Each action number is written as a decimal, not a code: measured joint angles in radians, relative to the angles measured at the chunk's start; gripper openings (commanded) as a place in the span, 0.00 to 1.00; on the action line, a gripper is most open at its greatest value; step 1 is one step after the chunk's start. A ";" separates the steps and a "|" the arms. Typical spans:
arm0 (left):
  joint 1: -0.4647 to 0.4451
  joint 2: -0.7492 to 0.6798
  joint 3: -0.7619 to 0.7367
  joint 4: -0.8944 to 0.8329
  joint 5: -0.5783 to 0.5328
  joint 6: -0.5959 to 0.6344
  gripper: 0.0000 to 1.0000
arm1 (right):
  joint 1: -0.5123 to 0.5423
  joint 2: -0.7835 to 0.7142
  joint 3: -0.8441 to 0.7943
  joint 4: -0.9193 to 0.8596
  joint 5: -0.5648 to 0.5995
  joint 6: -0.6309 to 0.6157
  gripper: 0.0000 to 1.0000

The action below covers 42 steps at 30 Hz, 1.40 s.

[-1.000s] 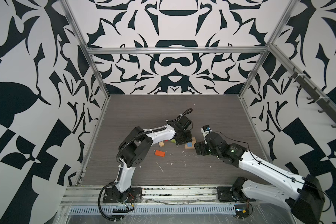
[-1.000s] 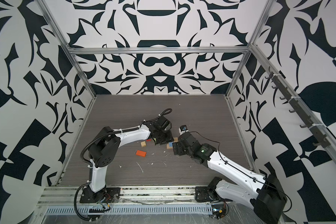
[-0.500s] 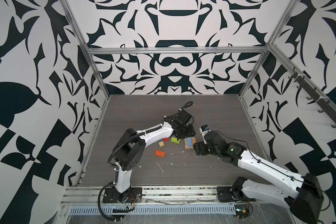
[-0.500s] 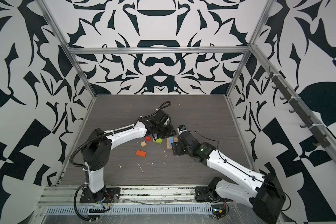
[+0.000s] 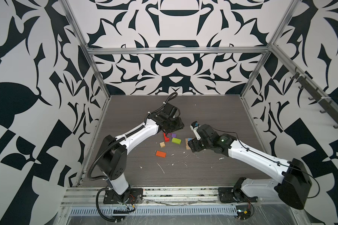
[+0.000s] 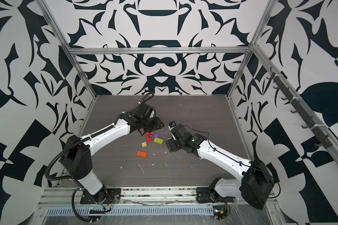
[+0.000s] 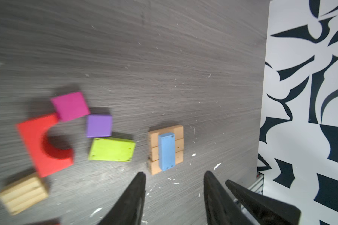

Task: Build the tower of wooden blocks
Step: 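Raise the left gripper away from the blue bar while the right gripper shifts, then move the right gripper over the green bar in the pile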

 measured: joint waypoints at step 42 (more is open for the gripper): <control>0.240 -0.485 -0.365 -0.160 -0.065 0.072 1.00 | 0.005 0.625 0.399 0.006 -0.163 -0.344 0.53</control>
